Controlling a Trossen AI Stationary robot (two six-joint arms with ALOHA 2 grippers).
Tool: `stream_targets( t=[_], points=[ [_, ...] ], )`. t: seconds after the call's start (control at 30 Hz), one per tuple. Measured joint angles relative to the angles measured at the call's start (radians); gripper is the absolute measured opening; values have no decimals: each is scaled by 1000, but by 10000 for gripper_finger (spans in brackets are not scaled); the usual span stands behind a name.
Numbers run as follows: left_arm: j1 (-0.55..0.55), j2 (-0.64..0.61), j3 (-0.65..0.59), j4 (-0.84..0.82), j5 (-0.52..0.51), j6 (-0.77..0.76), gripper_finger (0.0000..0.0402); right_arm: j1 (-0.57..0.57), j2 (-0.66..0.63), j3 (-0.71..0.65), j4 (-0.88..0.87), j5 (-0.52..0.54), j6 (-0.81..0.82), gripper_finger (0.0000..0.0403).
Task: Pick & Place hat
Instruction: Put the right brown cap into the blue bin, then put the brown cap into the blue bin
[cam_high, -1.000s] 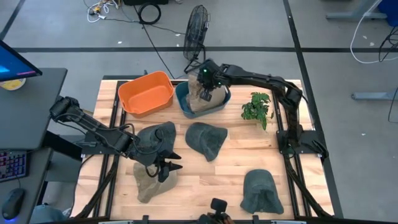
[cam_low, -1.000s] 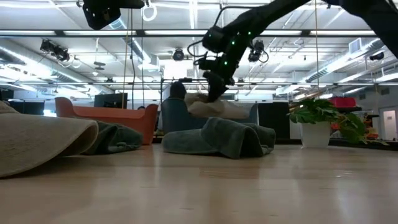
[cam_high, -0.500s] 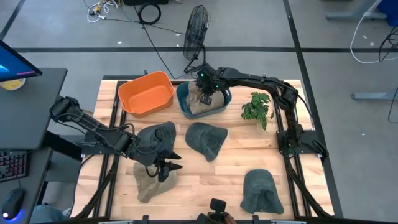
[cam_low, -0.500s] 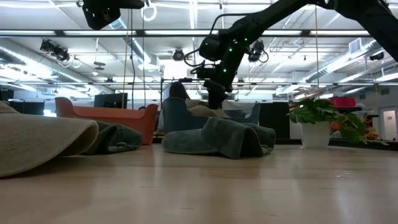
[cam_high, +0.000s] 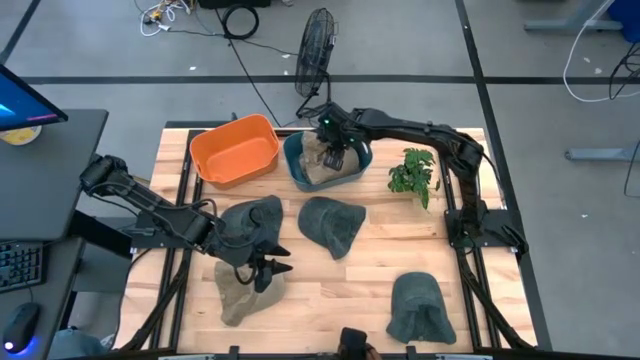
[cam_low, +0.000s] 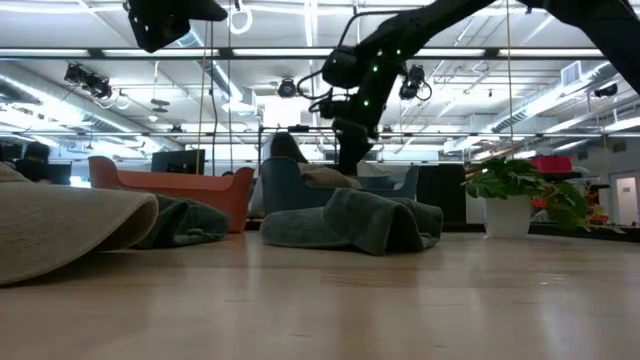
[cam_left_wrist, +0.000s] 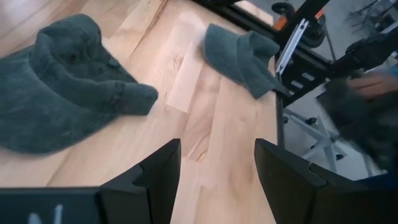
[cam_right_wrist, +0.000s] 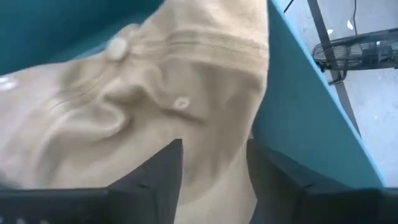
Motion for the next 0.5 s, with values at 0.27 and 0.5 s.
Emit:
stream_targets(
  t=[0.27, 0.5],
  points=[
    [0, 0, 0, -67, 102, -54, 208, 70, -144, 0, -58, -1, 23, 180],
    [-9, 0, 0, -281, 226, -145, 208, 136, -252, 0, -92, -12, 87, 174]
  ],
)
